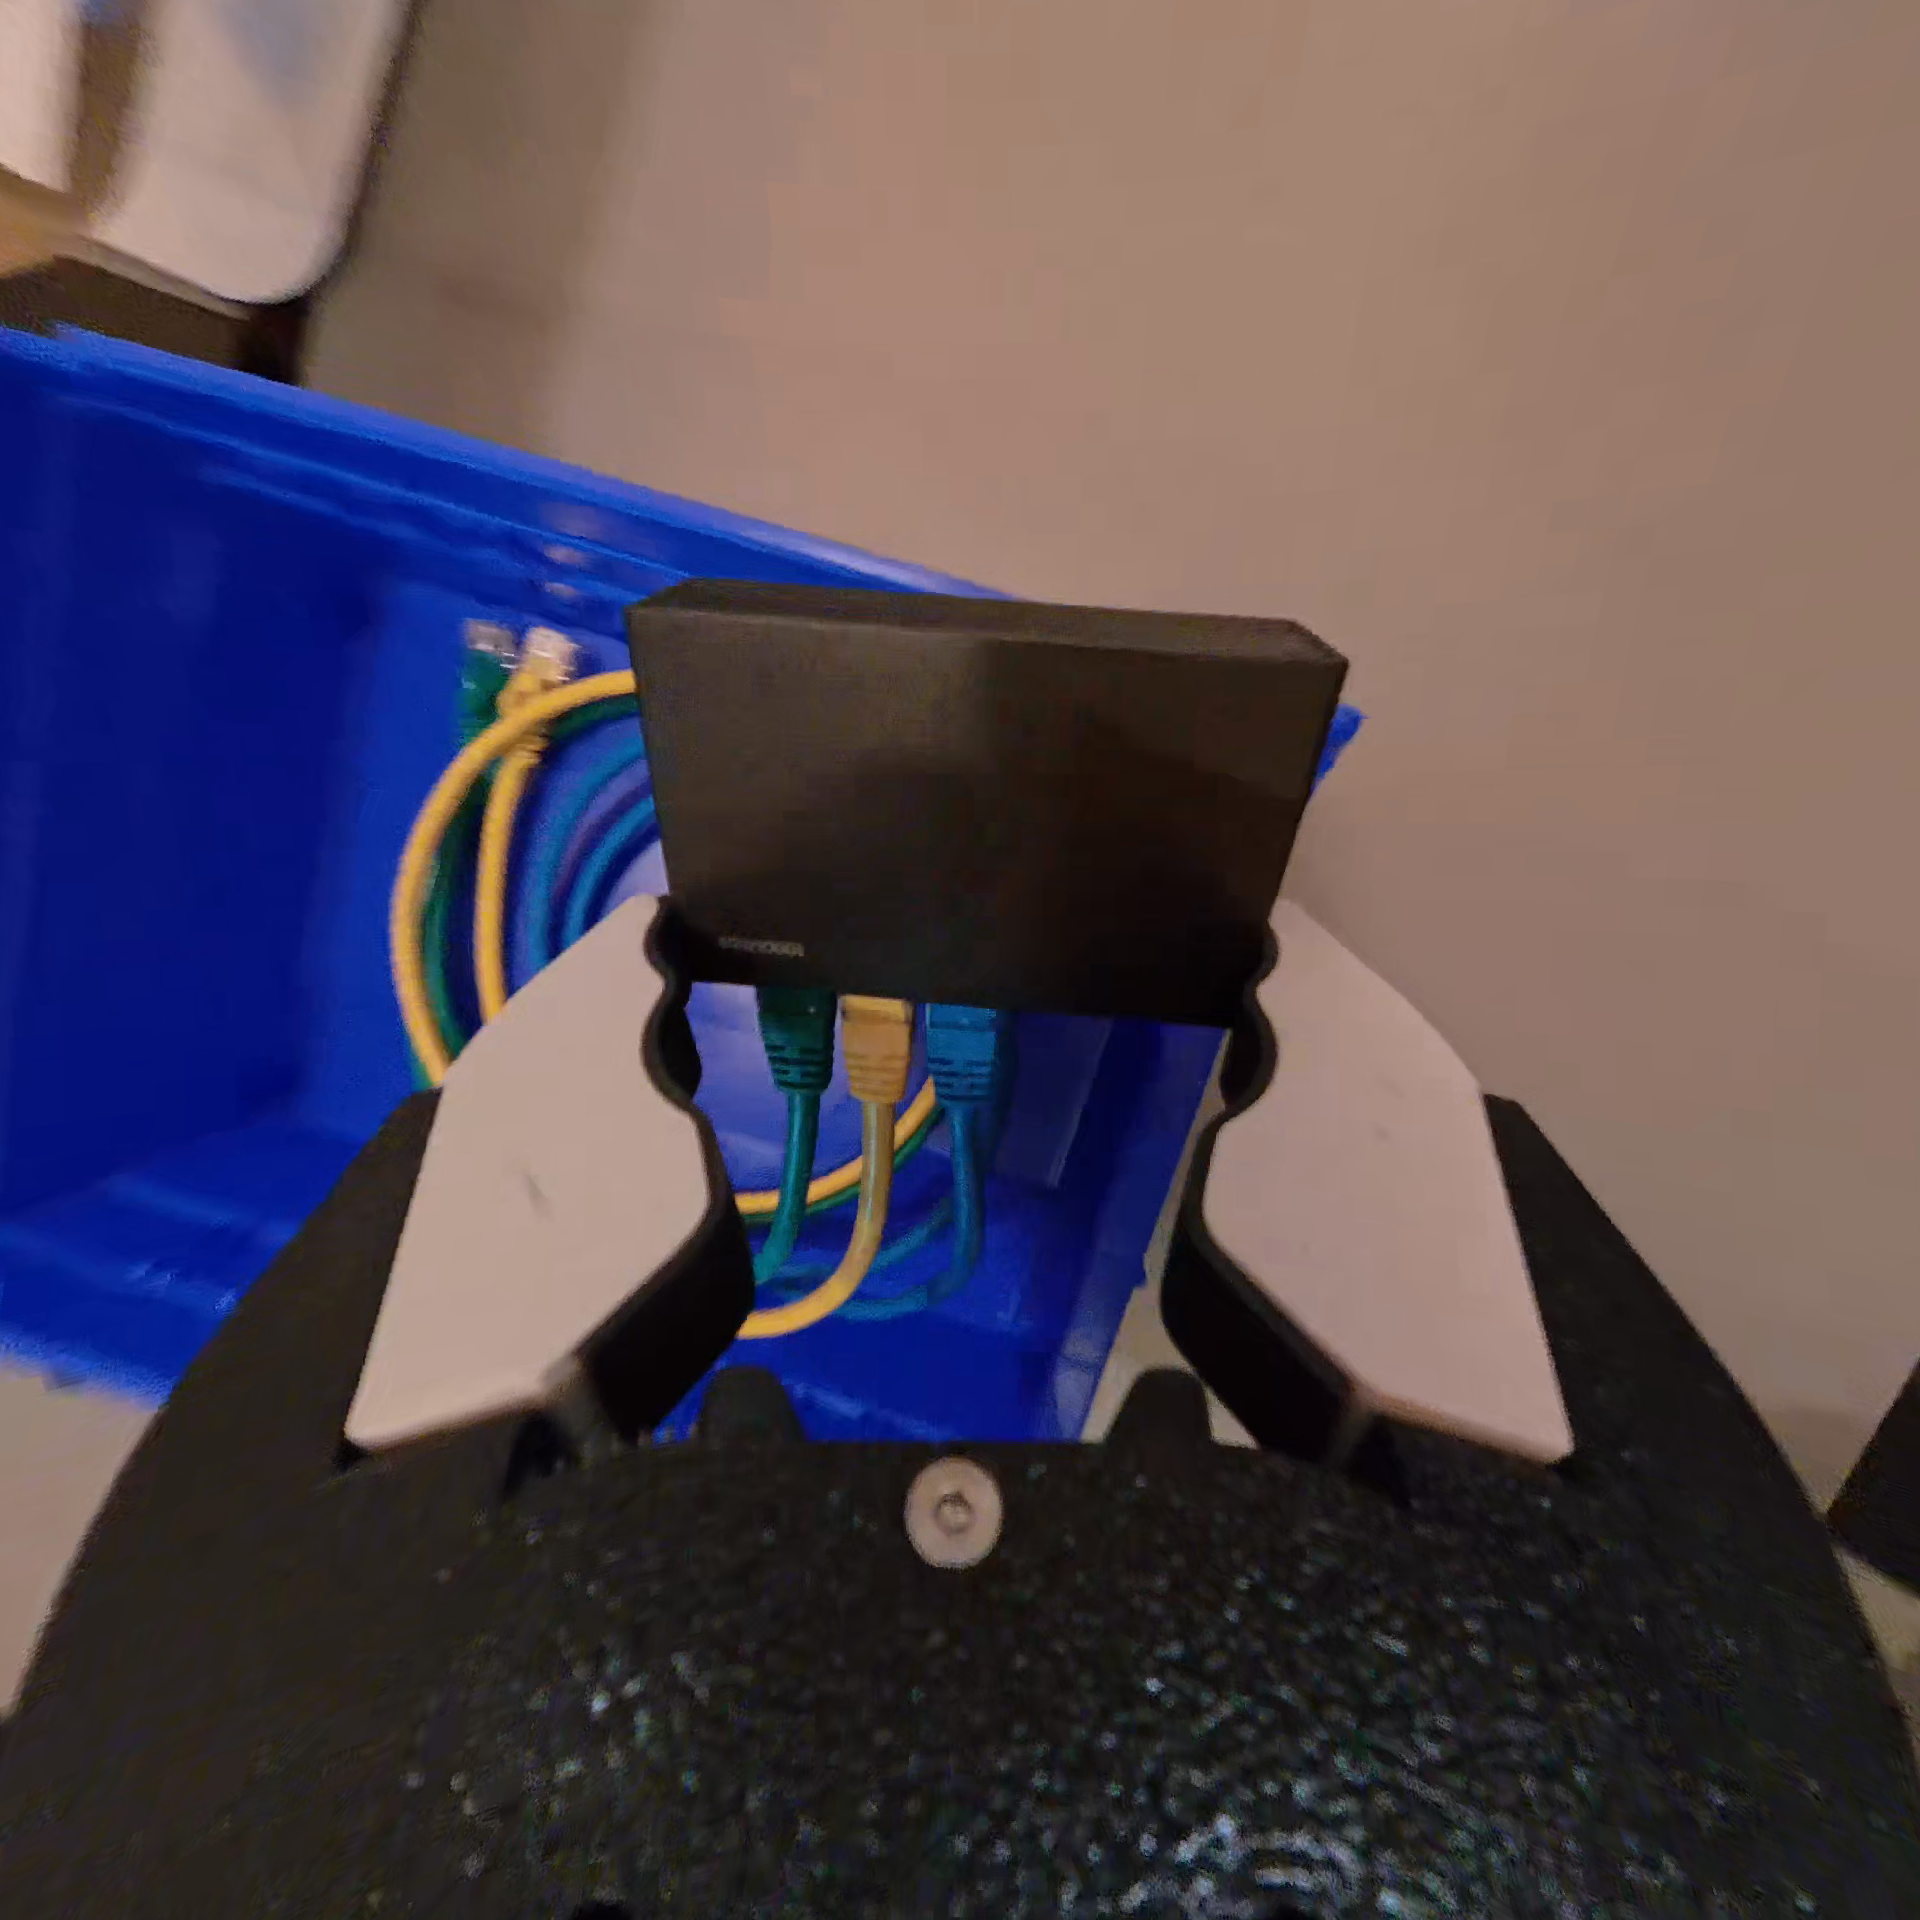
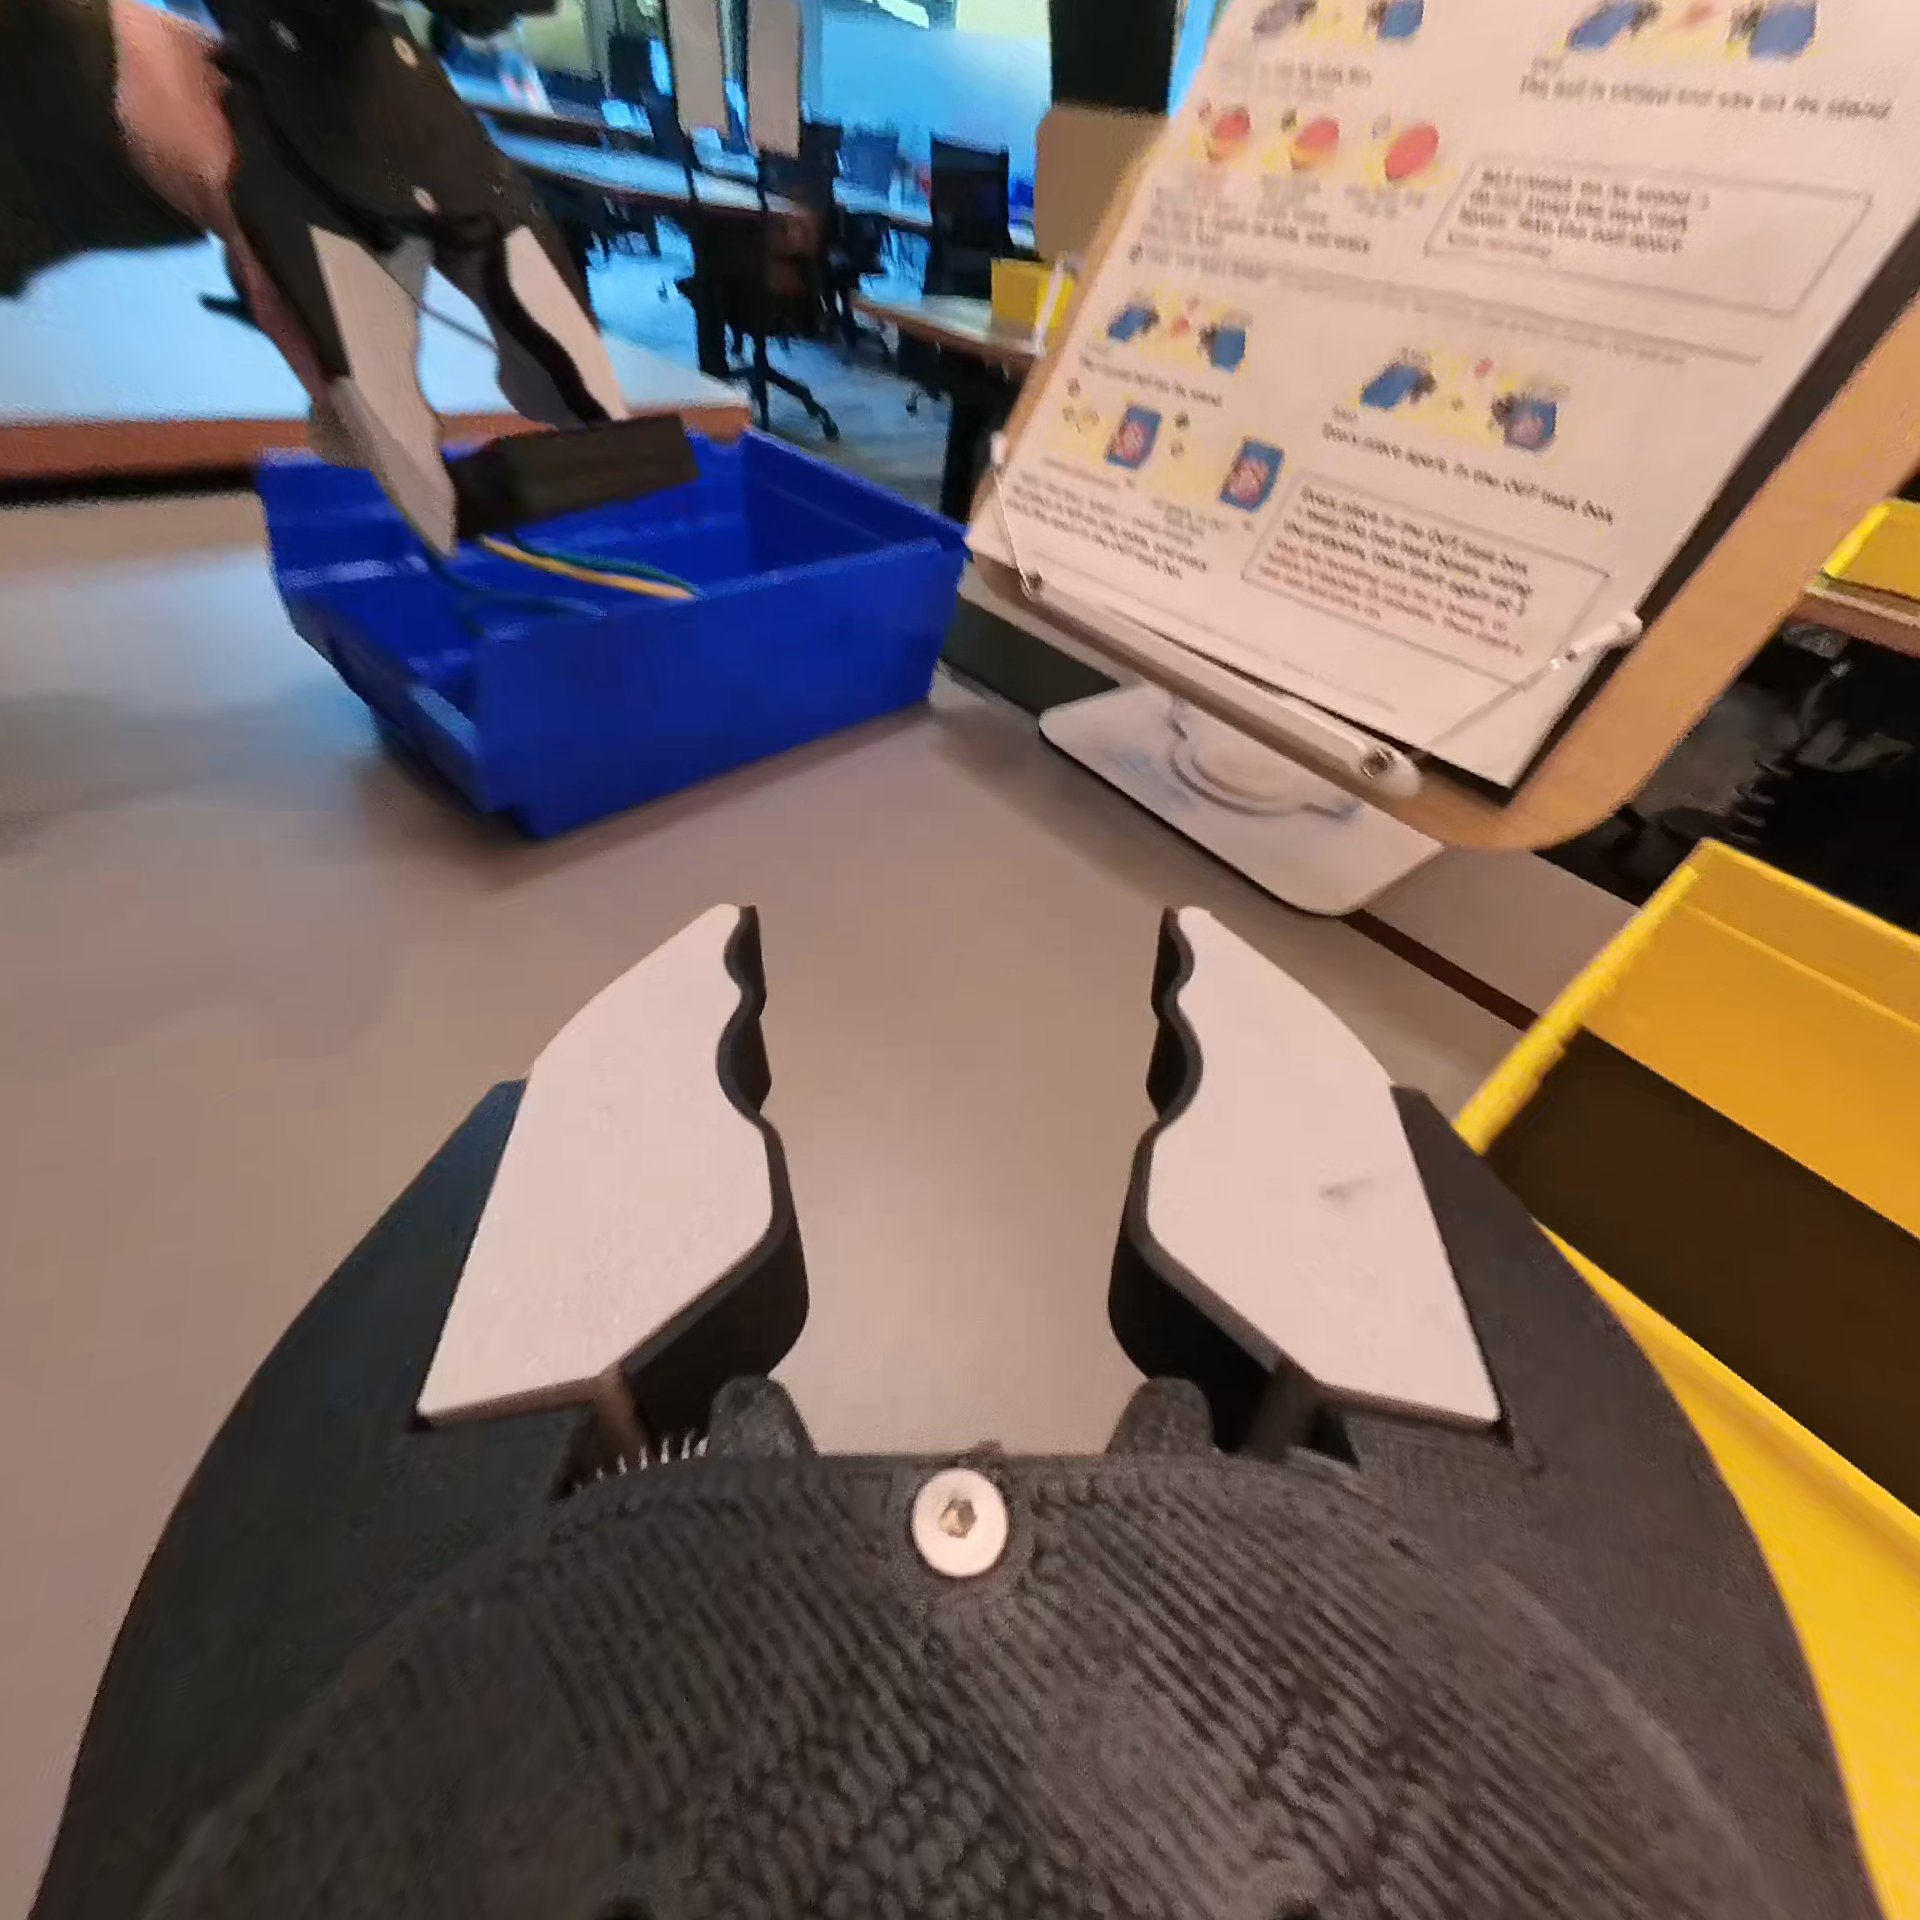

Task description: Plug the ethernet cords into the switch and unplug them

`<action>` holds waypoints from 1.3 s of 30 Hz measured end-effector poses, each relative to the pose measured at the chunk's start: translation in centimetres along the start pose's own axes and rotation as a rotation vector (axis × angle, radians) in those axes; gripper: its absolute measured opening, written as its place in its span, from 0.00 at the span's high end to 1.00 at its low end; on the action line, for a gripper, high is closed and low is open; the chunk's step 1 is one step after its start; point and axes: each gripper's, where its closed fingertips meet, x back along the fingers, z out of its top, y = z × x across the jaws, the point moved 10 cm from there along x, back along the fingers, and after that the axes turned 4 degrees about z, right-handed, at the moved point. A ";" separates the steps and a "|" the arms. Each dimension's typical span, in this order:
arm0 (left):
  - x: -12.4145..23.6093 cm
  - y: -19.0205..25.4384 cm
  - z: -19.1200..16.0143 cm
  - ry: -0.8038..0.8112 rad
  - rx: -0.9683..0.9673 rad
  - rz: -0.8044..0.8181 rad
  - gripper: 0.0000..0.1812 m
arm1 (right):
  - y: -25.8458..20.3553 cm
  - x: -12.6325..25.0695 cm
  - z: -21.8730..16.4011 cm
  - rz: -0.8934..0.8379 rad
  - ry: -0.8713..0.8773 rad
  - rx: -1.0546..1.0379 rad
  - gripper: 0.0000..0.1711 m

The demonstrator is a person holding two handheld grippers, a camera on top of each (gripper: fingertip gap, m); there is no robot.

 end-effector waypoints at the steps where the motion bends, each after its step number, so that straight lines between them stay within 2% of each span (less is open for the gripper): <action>1: 1.2 0.4 0.6 0.010 0.013 0.036 0.45 | -0.6 -0.3 0.4 0.018 0.033 -0.013 0.57; 5: 6.1 3.5 3.4 0.092 0.030 0.142 0.45 | -3.2 -1.2 2.3 0.027 0.159 -0.014 0.54; 12: 14.0 9.7 8.9 0.261 0.051 0.406 0.45 | -8.8 -1.2 5.7 -0.014 0.311 0.248 0.56; 18: 20.0 17.0 14.3 0.363 -0.022 0.507 0.45 | -10.2 1.7 8.5 -0.141 0.439 0.368 0.57; 21: 21.3 20.3 16.5 0.425 -0.023 0.464 0.45 | -10.4 3.1 9.4 -0.168 0.516 0.349 0.55; 24: 19.2 22.6 17.9 0.424 -0.030 0.358 0.45 | -10.5 4.1 9.9 -0.183 0.596 0.337 0.50; 29: 11.8 23.5 17.8 0.377 0.056 0.146 0.45 | -10.3 3.8 8.9 -0.169 0.656 0.436 0.41; 34: 5.9 22.9 16.8 0.324 0.176 -0.063 0.45 | -9.5 2.4 6.3 -0.117 0.684 0.472 0.44; 36: 4.4 22.8 16.4 0.297 0.191 -0.115 0.45 | -9.6 1.6 5.3 -0.048 0.645 0.537 0.52; 39: 3.0 22.3 15.8 0.265 0.208 -0.138 0.45 | -9.4 0.8 4.3 -0.054 0.590 0.603 0.57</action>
